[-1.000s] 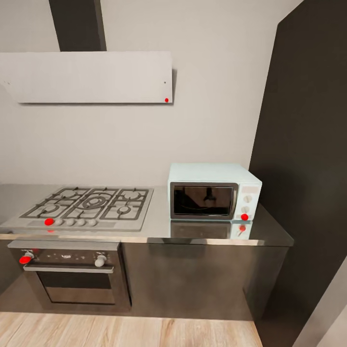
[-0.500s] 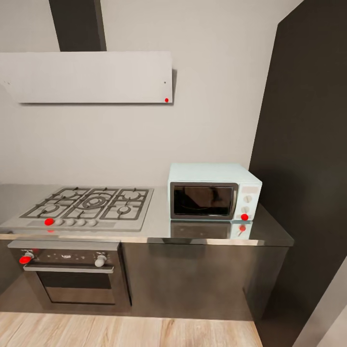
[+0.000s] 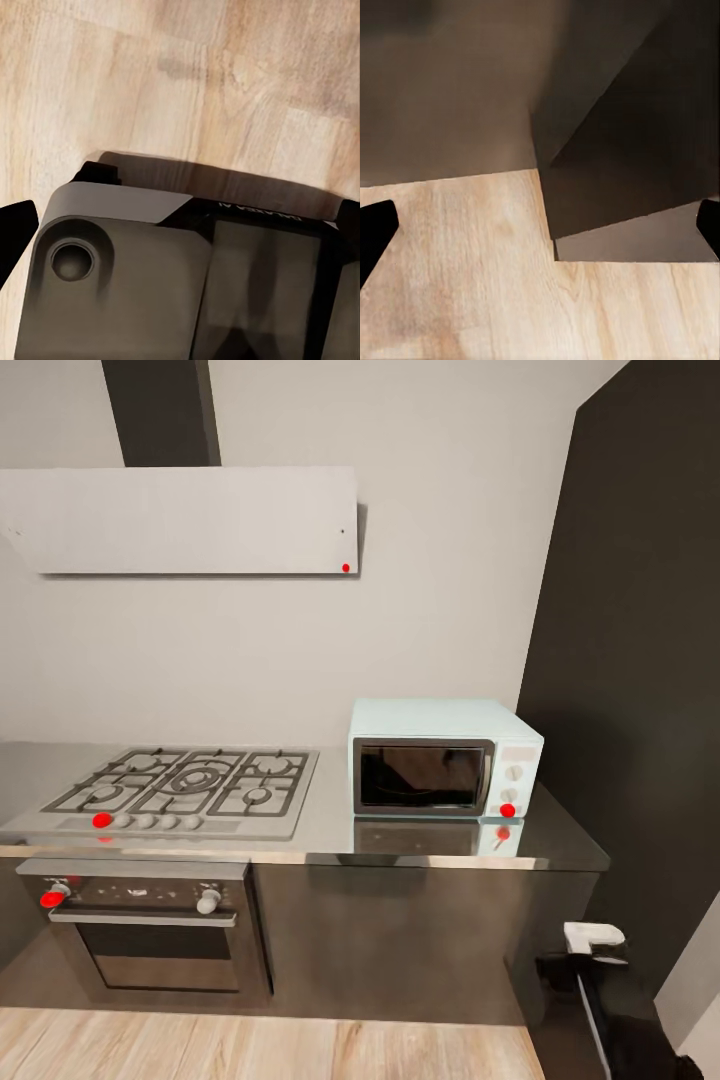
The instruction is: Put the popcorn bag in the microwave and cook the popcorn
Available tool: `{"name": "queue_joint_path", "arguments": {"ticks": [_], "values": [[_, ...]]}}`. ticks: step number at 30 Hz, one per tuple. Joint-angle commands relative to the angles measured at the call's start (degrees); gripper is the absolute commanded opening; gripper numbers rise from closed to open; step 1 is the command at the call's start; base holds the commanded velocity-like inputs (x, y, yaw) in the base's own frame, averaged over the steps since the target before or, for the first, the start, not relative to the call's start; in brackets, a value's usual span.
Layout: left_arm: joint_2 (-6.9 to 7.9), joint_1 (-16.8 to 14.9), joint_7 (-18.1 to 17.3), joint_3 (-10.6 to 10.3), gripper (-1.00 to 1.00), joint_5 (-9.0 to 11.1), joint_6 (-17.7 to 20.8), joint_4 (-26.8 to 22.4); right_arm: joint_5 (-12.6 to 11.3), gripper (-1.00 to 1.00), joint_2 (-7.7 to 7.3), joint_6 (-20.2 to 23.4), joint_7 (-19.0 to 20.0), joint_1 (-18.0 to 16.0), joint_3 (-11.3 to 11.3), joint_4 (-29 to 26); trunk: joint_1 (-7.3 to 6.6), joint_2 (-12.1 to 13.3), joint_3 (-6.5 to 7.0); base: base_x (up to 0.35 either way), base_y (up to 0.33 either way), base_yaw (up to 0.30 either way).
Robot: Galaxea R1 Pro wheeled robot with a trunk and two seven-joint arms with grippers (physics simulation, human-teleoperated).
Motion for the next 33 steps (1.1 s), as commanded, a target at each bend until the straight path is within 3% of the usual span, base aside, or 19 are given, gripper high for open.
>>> {"name": "queue_joint_path", "arguments": {"ticks": [1,6,7,9,15,18,20,21,22,26,28,33], "values": [[-0.02,-0.03,0.23,-0.46,1.0,0.38,-0.13,-0.03,0.64,1.0,0.07,3.18,0.54,-4.05,0.04,-0.3,0.0,-0.05,-0.08,0.0,0.0,0.0],[-0.03,-0.03,0.23,-0.48,1.0,0.36,-0.13,-0.07,0.66,1.0,0.12,9.01,0.52,-14.4,0.13,-0.45,0.0,-0.05,-0.08,0.0,0.0,0.0],[-0.09,-0.03,0.23,-0.5,1.0,0.3,-0.13,-0.09,0.68,1.0,0.26,10.94,0.33,-20.2,2.13,-0.47,0.0,-0.05,-0.08,0.0,0.0,0.0],[-0.11,-0.03,0.21,-0.51,1.0,0.29,-0.13,-0.09,0.65,1.0,0.28,13.05,0.19,-24.48,3.16,-0.48,0.0,-0.05,-0.08,0.0,0.0,0.0],[-0.12,-0.03,0.23,-0.51,1.0,0.29,-0.13,-0.09,0.65,1.0,0.47,13.31,0.08,-29.51,3.65,-0.21,0.0,-0.05,-0.08,0.0,0.0,0.0],[-0.11,-0.03,0.23,-0.51,1.0,0.24,-0.13,-0.09,0.56,1.0,1.12,13.17,0.13,-30.4,3.64,0.19,0.0,-0.05,-0.08,0.0,0.0,0.0],[-0.11,-0.03,0.18,-0.51,1.0,0.21,-0.13,-0.09,0.42,1.0,1.49,11.11,0.27,-30.72,3.39,0.47,0.0,-0.05,-0.08,0.0,0.0,0.0],[-0.12,-0.03,0.17,-0.51,1.0,0.21,-0.13,-0.09,-0.2,1.0,1.59,8.03,0.36,-30.79,3.3,0.59,0.0,-0.05,-0.08,0.0,0.0,0.0],[-0.12,-0.03,0.17,-0.51,1.0,0.2,-0.13,-0.09,-1.58,1.0,1.74,4.26,0.63,-30.79,3.24,0.92,0.0,-0.05,-0.08,0.0,0.0,0.0],[-0.12,-0.03,0.15,-0.51,1.0,0.2,-0.13,-0.09,-7.0,1.0,1.53,-3.31,4.63,-30.22,2.6,7.08,0.0,-0.05,-0.08,0.0,0.0,0.0],[-0.12,-0.03,0.14,-0.51,1.0,0.2,-0.13,-0.15,-8.08,1.0,-0.46,-8.4,7.77,-30.54,2.4,10.47,0.0,-0.05,-0.08,0.0,0.0,0.0],[-0.12,-0.03,0.14,-0.51,1.0,0.2,-0.19,-0.17,-8.8,1.0,-2.31,-15.78,9.49,-30.06,2.0,14.83,0.0,-0.05,-0.08,0.0,0.0,0.0]]}}
